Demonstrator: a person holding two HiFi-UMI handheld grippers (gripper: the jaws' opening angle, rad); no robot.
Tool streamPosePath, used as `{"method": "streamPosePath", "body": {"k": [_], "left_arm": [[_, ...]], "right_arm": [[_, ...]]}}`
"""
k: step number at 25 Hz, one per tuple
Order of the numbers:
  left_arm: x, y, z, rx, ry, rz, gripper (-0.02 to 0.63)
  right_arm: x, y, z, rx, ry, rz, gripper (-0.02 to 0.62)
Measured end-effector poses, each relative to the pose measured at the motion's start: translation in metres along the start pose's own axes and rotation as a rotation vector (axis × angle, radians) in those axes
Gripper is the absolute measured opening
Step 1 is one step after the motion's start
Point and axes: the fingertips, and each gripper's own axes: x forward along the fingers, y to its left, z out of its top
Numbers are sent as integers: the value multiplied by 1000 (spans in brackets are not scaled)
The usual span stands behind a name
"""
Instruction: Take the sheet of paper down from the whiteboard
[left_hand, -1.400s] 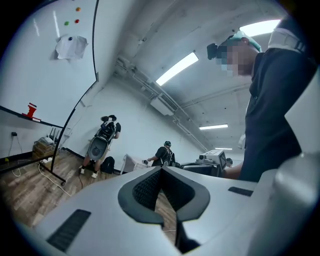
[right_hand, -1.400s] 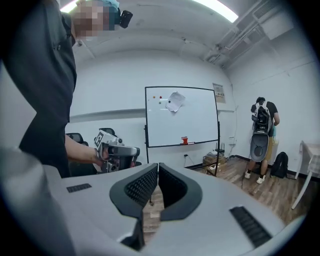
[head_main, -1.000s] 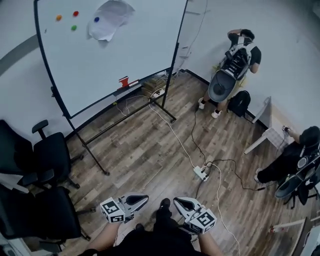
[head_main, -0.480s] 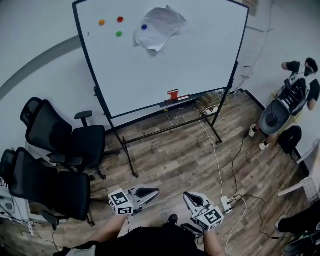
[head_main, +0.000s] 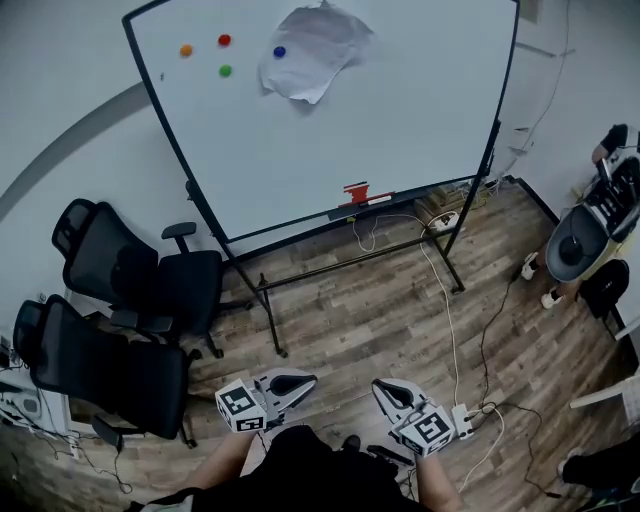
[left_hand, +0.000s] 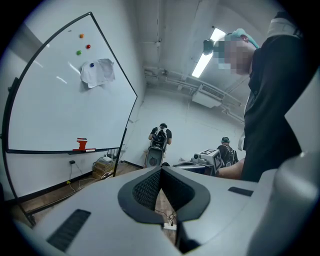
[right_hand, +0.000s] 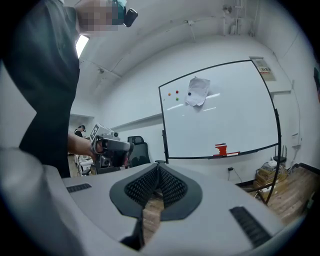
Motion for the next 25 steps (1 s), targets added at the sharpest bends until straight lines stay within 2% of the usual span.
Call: {"method": "streamPosePath", "body": {"k": [5, 9, 12, 20, 25], "left_arm": [[19, 43, 1, -63, -28, 9, 12], [44, 91, 3, -80, -37, -61, 12], [58, 127, 24, -90, -64, -102, 12], [80, 207, 96, -15, -111, -206, 12], [83, 252, 122, 1, -142, -248, 11]], "right_arm": [[27, -25, -12, 6, 69, 0, 20], [60, -59, -10, 15, 98, -51, 20], [86, -84, 5, 30, 98, -92, 20], [158, -145, 58, -16, 95, -163, 20], [189, -167, 76, -13, 86, -206, 20]]}}
